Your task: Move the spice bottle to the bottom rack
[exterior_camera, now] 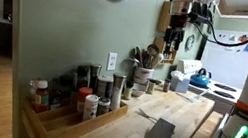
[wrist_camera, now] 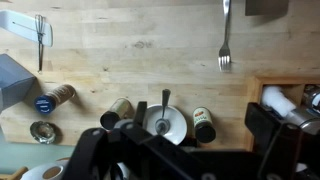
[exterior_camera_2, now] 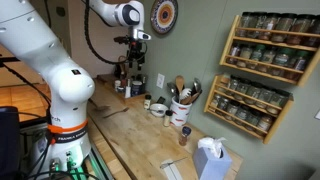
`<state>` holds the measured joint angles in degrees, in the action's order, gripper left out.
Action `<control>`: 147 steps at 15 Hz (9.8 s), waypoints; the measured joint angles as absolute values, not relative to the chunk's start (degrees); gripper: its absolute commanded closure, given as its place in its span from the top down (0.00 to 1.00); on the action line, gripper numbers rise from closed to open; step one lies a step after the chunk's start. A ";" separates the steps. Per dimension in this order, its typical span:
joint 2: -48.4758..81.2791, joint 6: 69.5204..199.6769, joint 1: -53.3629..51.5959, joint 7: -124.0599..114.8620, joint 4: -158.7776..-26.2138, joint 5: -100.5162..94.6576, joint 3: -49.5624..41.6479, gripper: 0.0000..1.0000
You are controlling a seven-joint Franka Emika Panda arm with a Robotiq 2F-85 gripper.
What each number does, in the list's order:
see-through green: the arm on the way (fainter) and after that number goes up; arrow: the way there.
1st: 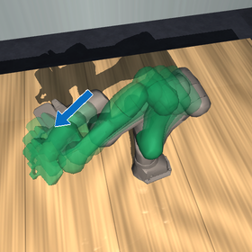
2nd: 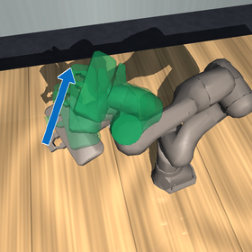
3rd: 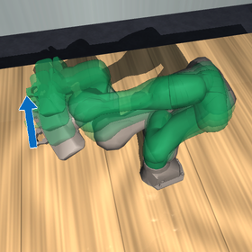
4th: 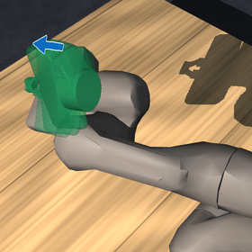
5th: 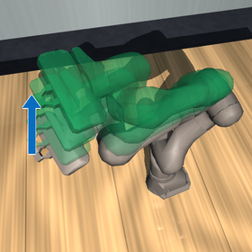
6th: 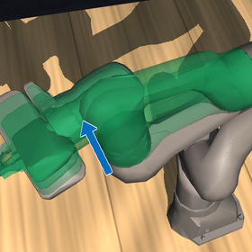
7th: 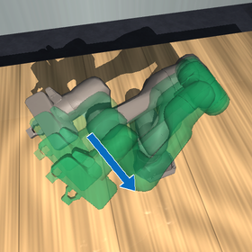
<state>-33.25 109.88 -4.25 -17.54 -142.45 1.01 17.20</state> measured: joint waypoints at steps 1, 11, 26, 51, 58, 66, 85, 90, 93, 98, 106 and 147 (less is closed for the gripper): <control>-33.25 109.88 -4.26 -17.54 -142.45 1.01 17.20 1.00; -33.25 109.88 -4.25 -17.54 -142.45 1.01 17.20 1.00; -32.18 114.05 -3.72 -17.16 -143.80 0.59 14.57 1.00; -3.59 160.75 1.80 -5.51 -153.90 0.56 0.26 1.00; 2.40 160.79 2.98 -0.26 -147.74 0.92 -1.96 1.00; 8.00 160.79 3.55 6.30 -144.09 4.19 -2.01 1.00; 13.41 162.72 5.99 10.12 -140.17 7.06 -0.45 0.31; 6.00 151.63 6.08 10.05 -142.98 6.20 -1.37 0.31; -2.26 145.40 6.11 10.29 -145.07 7.94 -1.97 0.31; -15.25 140.00 6.40 9.01 -145.55 10.71 -5.89 0.31; -23.06 138.16 11.03 0.57 -140.87 10.50 -10.96 0.56; -9.66 146.03 10.97 1.15 -121.66 38.96 -19.60 0.31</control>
<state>-9.66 146.03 10.97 1.15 -121.66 38.96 -19.60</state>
